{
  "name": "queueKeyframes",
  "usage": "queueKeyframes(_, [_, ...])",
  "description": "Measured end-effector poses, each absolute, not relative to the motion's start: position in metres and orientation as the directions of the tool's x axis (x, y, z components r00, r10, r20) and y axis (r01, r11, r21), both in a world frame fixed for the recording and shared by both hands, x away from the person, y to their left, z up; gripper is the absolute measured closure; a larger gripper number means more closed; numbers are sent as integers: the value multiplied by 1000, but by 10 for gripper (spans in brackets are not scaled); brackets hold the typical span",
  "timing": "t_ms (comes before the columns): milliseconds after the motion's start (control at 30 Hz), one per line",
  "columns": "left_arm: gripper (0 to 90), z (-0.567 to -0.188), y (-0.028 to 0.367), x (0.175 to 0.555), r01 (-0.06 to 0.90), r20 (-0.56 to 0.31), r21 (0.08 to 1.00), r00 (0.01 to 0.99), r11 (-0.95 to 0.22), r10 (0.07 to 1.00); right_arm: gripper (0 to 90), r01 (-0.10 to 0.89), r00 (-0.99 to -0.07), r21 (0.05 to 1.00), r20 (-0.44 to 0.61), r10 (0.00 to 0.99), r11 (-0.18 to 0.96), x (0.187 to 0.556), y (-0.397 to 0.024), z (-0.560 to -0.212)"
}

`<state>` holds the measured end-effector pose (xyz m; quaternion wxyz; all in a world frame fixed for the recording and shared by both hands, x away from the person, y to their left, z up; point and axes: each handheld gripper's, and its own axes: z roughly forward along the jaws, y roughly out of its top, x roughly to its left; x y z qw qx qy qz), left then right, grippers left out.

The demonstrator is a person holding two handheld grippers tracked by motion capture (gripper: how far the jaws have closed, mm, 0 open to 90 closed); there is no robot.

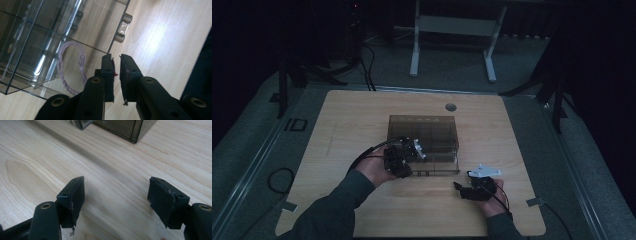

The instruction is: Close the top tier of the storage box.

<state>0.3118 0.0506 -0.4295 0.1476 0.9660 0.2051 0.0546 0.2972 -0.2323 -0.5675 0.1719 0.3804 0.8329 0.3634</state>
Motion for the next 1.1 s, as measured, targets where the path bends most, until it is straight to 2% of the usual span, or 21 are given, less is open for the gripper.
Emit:
queueKeyframes(300, [899,-437,42,311,368,75,278,912,-887,402,300,509,-652,736,-10,758,447,297,-232,-568])
queueKeyframes(1100, [900,-464,30,316,393,33,261,909,-882,415,300,507,-652,737,-12,758,447,297,-232,-568])
